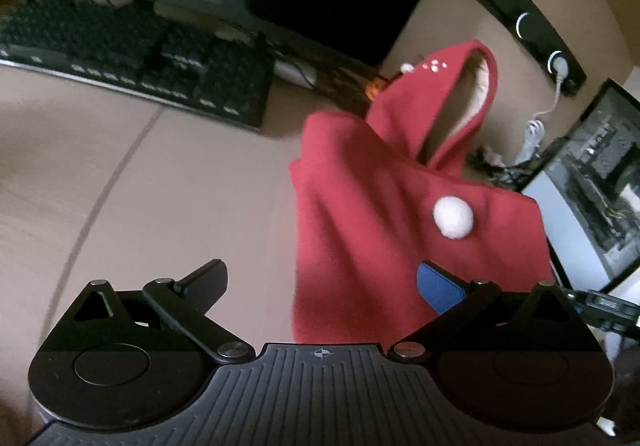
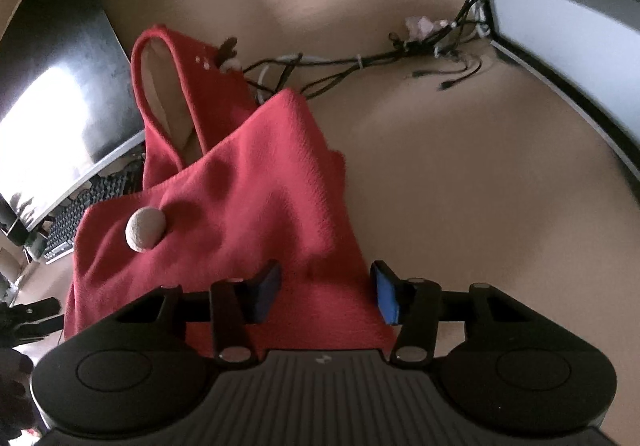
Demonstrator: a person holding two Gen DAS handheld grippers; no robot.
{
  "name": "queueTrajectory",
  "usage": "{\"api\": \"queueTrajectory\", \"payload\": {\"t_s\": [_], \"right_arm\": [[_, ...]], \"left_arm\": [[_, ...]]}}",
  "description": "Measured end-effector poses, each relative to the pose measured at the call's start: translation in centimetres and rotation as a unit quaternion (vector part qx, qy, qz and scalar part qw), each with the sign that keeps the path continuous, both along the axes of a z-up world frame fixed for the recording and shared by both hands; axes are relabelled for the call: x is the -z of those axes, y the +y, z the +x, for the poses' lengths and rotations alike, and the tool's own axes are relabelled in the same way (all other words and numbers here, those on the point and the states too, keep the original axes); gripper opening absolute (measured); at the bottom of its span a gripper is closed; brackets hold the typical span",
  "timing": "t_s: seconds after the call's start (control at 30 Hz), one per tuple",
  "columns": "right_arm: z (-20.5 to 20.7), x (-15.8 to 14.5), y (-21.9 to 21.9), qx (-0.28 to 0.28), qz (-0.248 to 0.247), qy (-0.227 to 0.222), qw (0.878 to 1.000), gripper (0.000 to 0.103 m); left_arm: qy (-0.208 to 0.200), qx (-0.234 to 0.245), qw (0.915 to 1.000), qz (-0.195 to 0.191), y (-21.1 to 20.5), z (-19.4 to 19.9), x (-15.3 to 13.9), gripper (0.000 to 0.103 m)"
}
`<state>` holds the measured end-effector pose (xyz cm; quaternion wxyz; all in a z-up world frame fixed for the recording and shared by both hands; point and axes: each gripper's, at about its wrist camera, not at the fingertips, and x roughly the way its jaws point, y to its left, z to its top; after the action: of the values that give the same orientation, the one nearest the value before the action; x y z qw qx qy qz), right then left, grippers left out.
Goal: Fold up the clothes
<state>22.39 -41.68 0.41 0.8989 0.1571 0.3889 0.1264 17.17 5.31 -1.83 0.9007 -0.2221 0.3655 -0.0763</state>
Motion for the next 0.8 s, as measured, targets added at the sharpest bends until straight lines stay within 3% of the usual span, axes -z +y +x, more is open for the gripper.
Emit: {"api": "queueTrajectory", "payload": {"t_s": [0.13, 0.2, 0.37, 0.5, 0.63, 0.73, 0.8], "right_arm": [[-0.5, -0.2, 0.6, -0.002, 0.000, -0.001, 1.000, 0.045], [-0.9, -0.1, 0.6, -0.004, -0.003, 0.003, 1.000, 0.039], [-2.5, 0.1, 0.5, -0.016, -0.014, 0.024, 0.999, 0.034], [-3.7, 0.5, -0.5, -0.007, -0.020, 0.040, 0.999, 0.034], [-3.6, 0.2, -1.9, 0.016, -0.023, 0.045, 0.999, 0.034], [-3.3, -1.8, -1.5, 0.024, -0.073, 0.018, 0.997, 0.036], [-3.1, -3.8, -0.7, 0.021, -0.111, -0.023, 0.993, 0.037]], "left_arm": [[0.004, 0.028, 0.9996, -0.002, -1.4, 1.0, 0.9, 0.096], [-0.003, 0.041, 0.9991, 0.001, -1.9, 0.9, 0.8, 0.076], [-0.004, 0.068, 0.9977, 0.000, -2.5, 0.2, 0.8, 0.071], [0.010, 0.107, 0.9940, 0.022, -2.8, -1.7, 0.8, 0.070], [0.027, 0.107, 0.9934, 0.030, -2.1, -2.9, 1.1, 0.073], [0.006, 0.096, 0.9943, 0.045, -1.5, -2.8, -0.4, 0.076], [-0.029, 0.085, 0.9940, 0.062, -1.3, -2.8, -2.4, 0.086]]}}
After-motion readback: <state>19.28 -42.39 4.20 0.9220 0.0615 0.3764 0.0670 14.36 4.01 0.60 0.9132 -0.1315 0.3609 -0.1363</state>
